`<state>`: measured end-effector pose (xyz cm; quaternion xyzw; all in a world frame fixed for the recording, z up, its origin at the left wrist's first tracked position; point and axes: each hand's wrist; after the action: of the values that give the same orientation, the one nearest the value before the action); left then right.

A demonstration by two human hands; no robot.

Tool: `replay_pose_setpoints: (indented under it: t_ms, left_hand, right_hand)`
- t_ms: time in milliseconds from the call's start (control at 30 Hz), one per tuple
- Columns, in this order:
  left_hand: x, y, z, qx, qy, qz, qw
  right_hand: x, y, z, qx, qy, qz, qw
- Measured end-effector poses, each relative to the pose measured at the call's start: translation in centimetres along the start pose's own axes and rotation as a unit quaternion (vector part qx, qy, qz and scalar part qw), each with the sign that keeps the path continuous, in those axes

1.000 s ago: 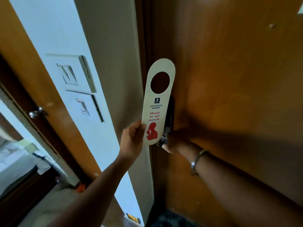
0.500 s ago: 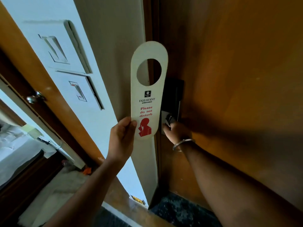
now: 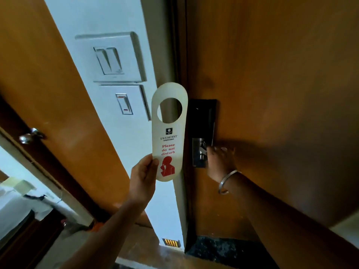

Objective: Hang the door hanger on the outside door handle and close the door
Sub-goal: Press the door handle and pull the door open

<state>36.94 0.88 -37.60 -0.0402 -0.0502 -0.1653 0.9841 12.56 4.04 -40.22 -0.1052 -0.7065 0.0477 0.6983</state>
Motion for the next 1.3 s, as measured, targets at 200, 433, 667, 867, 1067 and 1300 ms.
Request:
replay_pose_setpoints:
  t_ms: [200,433,667,867,1067,1300]
  left_hand:
    - [4.2,1.0,-2.1,0.011,0.016,-0.093,0.995]
    - [7.5,3.3,-2.4,-0.01,0.015,-0.176,0.984]
    - [7.4,5.9,-3.6,0.008,-0.003,-0.189,0.982]
    - [5.0,8.2,-4.3,-0.027,-0.034,-0.224,0.974]
    - [1.2,10.0,-5.2,0.022,-0.022,-0.284,0.958]
    - [-4.0,13.0,-4.0,0.025,-0.054,-0.371,0.927]
  right_hand:
    - [1.1,5.3,-6.0,-0.122,0.07,-0.025,0.99]
    - [3.2,12.2,-11.9,-0.224,0.042,0.001,0.974]
    - [5.1,20.4,-15.6,-0.311,-0.01,0.024,0.95]
    - [9.3,26.1,-19.2,-0.386,-0.092,0.113,0.911]
    - [19.6,26.7,-21.4,-0.357,-0.124,0.372,0.848]
    - [31.7,29.1,-21.0,-0.332,-0.111,0.532,0.771]
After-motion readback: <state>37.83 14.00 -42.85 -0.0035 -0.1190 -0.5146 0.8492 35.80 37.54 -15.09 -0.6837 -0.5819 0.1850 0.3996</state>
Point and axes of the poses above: each hand's wrist, its own y-axis away from the middle knuckle, its own x-axis out of the back of the hand, z = x × y, and after that the axes turned 15 degrees about x, right-handed
